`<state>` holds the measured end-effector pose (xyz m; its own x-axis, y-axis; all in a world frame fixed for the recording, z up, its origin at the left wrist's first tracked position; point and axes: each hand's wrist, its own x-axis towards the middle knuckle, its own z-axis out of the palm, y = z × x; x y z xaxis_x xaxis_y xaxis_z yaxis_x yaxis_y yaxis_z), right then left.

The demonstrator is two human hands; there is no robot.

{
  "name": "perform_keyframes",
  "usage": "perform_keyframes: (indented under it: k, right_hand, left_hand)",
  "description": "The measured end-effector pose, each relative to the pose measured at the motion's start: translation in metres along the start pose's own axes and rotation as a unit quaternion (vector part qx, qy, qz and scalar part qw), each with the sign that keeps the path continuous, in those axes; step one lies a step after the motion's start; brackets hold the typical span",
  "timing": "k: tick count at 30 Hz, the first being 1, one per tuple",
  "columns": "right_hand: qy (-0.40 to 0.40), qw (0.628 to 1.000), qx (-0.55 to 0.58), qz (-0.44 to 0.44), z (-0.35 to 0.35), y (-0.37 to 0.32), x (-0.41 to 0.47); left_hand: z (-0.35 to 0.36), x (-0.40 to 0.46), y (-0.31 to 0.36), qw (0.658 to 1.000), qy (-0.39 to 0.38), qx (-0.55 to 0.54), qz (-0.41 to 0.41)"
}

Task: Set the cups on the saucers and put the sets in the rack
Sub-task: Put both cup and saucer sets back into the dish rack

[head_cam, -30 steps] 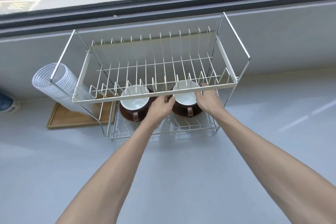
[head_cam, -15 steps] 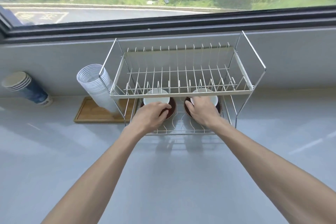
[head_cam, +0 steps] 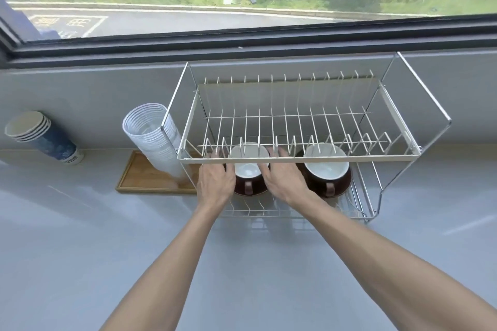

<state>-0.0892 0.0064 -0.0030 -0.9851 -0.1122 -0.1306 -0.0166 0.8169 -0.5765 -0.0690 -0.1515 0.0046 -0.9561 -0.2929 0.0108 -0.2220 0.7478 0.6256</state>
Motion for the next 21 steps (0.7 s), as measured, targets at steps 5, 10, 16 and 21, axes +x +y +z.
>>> perform_keyframes:
  k: [5,10,16,21]
  right_hand:
    - [-0.023,0.99,0.124,0.062,0.007,0.008,0.017]
    - [-0.053,0.972,0.218,0.076,0.01,0.013,0.022]
    - [-0.059,0.967,0.235,0.074,0.01,0.016,0.024]
    - [-0.063,0.965,0.243,0.079,0.009,0.02,0.021]
  left_hand:
    - [0.013,0.01,0.005,0.998,-0.022,-0.05,-0.042]
    - [0.019,0.013,0.002,0.989,-0.072,-0.069,-0.113]
    - [0.021,0.011,-0.001,0.98,-0.075,-0.072,-0.167]
    - [0.025,0.006,-0.002,0.981,-0.065,-0.08,-0.163]
